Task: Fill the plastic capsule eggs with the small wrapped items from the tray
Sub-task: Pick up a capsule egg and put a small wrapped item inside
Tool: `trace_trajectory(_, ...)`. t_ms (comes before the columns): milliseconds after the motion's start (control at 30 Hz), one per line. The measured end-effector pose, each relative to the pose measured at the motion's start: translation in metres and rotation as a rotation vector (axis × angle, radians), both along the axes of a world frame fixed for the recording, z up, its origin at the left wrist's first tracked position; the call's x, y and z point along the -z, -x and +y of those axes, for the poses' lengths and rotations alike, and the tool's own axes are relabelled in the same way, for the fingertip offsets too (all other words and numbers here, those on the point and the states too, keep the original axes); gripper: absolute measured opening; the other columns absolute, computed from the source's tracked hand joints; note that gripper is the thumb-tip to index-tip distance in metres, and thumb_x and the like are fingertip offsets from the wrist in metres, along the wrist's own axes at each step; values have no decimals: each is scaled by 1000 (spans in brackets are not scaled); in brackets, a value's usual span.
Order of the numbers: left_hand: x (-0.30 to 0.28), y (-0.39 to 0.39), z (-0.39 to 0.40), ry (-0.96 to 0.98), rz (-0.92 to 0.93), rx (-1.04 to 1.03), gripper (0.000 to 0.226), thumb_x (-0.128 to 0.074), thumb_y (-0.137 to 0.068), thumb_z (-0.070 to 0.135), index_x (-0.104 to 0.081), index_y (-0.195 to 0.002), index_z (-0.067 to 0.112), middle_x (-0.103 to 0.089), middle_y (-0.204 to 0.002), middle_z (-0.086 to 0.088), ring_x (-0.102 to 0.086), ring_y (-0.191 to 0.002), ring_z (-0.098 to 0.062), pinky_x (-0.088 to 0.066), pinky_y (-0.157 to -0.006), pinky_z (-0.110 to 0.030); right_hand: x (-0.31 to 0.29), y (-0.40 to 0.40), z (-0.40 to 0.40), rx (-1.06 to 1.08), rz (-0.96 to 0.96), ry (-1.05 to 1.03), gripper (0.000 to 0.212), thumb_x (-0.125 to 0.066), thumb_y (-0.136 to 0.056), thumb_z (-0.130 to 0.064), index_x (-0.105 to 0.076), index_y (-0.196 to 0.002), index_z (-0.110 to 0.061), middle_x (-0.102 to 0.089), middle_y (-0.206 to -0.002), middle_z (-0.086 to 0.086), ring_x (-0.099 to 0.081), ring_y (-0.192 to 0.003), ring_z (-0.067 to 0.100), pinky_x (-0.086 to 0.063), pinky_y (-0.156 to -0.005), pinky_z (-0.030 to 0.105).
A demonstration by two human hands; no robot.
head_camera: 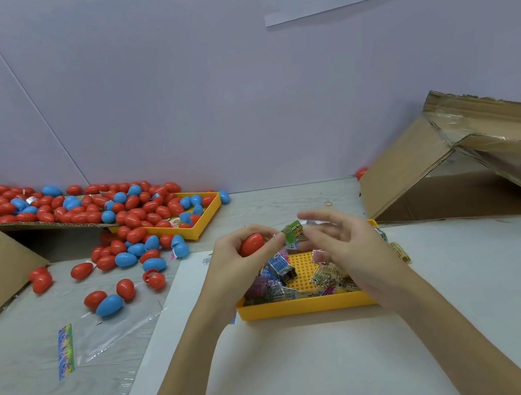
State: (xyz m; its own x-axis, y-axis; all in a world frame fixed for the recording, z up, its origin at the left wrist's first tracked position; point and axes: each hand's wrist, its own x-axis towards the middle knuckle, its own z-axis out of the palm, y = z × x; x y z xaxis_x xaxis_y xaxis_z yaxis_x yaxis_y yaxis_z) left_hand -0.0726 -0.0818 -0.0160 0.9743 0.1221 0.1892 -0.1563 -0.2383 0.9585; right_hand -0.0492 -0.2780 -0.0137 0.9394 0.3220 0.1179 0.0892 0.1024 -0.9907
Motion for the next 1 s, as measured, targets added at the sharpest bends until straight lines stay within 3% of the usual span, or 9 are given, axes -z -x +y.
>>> trace_trajectory(133, 0, 1, -2, -52, -29, -26, 14, -76, -85, 42, -75, -91, 29, -71, -91, 14, -67, -95, -10, -54, -73, -19, 2, 1, 0, -95, 16, 8, 26, -63, -98, -32, -76, -111, -14, -79, -100, 6, -75, -98, 19, -58, -77, 22)
trace_trajectory(300, 1, 3, -7, -75, -73, 31, 18, -76, -83, 42, -73, -93, 28, -70, -90, 14, -67, -90, -4, -52, -70, -15, 6, 1, 6, -44, 73, -82, 18, -72, -93, -20, -76, -108, -10, -79, -98, 7, -75, -95, 16, -57, -74, 21)
trace_trajectory(433, 1, 4, -4, -107, -85, 81, 13, -76, -86, 38, -72, -94, 28, -70, -92, 14, -66, -92, -3, -52, -72, -13, 2, 0, 2, -103, 169, -185, 29, -71, -92, -26, -73, -118, -11, -77, -108, 9, -74, -101, 21, -58, -77, 25)
trace_trajectory(500, 3, 4, -3, -180, -107, 101, 9, -77, -88, 34, -72, -94, 30, -70, -93, 17, -65, -94, -2, -51, -72, -12, 1, -1, -2, -123, 82, -62, 27, -72, -92, -28, -75, -115, -16, -78, -103, 6, -74, -97, 19, -59, -79, 27)
trace_trajectory(633, 6, 2, -2, -330, -140, 107, 12, -79, -86, 33, -70, -93, 37, -68, -95, 24, -63, -97, 2, -50, -74, -9, 10, -3, -6, 12, -234, 388, 8, -74, -93, -19, -79, -99, -22, -75, -81, -7, -68, -78, 3, -53, -72, 21)
trace_trajectory(800, 11, 3, -6, -440, -137, 112, 17, -76, -90, 31, -67, -103, 34, -68, -95, 22, -64, -95, -5, -50, -76, -9, 14, -2, -4, 49, -376, 589, 7, -78, -89, -22, -78, -94, -26, -74, -79, -8, -68, -76, 8, -56, -70, 23)
trace_trajectory(900, 7, 4, -5, -267, -14, 128, 30, -67, -97, 27, -45, -115, 36, -63, -113, 4, -62, -94, -10, -51, -74, -12, 13, -3, -5, 122, -339, 512, 7, -80, -87, -18, -78, -87, -24, -75, -76, -8, -70, -75, 4, -54, -69, 16)
trace_trajectory(1000, 1, 6, -3, -115, 19, 182, 26, -64, -98, 24, -48, -119, 29, -62, -120, -4, -64, -101, -12, -53, -82, -18, 10, -3, -8, 183, -224, 335, 6, -79, -89, -18, -78, -85, -22, -77, -74, -8, -71, -70, 2, -51, -61, 12)
